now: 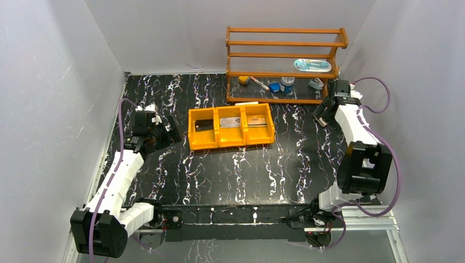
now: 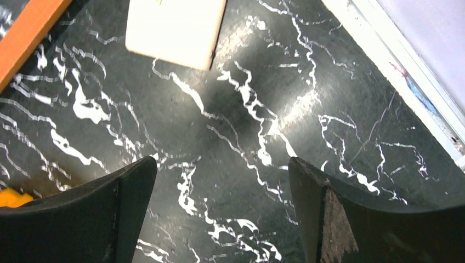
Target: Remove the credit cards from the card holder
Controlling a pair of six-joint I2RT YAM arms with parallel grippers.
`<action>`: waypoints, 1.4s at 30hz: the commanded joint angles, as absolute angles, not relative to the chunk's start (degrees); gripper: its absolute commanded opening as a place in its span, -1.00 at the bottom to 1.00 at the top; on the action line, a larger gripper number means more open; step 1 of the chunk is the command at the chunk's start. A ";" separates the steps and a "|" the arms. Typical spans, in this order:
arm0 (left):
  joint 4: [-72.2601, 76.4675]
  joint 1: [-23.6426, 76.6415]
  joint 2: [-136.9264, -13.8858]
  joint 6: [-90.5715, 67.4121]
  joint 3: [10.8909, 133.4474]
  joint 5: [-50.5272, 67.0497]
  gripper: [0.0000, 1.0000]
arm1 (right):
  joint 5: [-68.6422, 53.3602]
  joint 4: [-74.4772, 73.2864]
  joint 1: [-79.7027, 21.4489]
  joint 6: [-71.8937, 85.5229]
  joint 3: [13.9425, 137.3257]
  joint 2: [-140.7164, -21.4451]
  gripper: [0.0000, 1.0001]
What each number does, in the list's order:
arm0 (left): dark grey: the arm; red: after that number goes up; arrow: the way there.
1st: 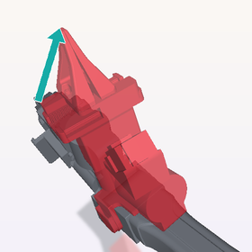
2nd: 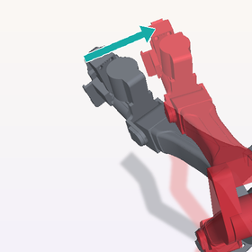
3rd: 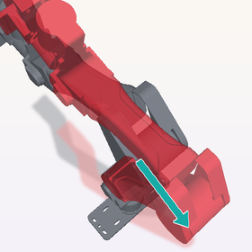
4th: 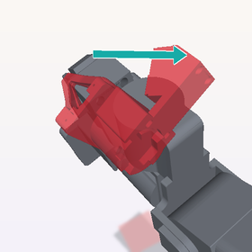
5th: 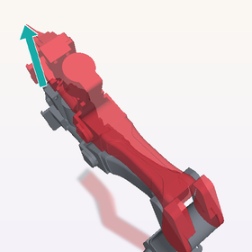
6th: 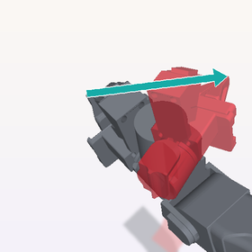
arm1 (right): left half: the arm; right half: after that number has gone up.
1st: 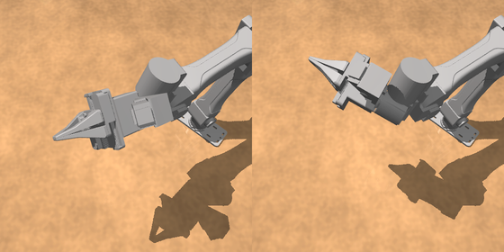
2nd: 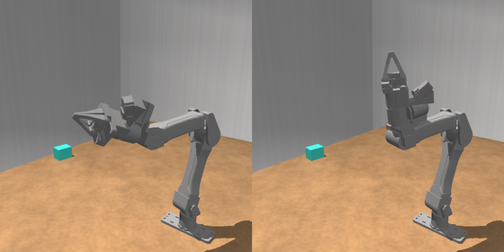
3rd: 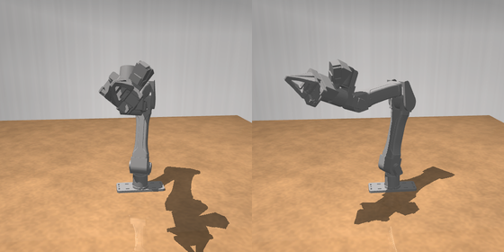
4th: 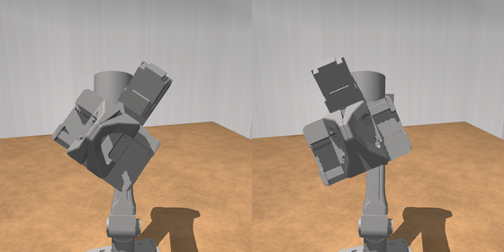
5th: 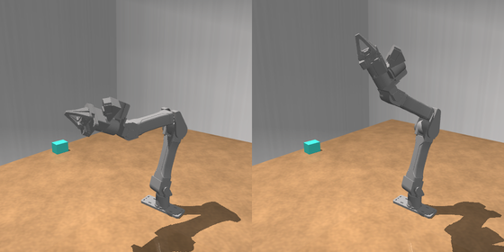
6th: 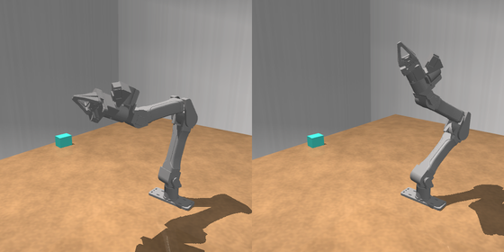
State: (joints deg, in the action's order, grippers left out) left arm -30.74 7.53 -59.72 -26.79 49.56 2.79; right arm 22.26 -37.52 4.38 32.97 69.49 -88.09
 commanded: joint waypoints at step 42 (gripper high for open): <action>-26.41 6.77 -52.12 -23.69 42.58 -2.23 0.97 | 19.01 -29.06 2.96 33.82 75.62 -113.20 0.27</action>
State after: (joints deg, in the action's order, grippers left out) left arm -25.76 7.22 -53.45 -24.23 42.57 -1.15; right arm 22.20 -23.77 5.30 32.84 81.19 -115.11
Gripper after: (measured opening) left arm 0.983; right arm 0.670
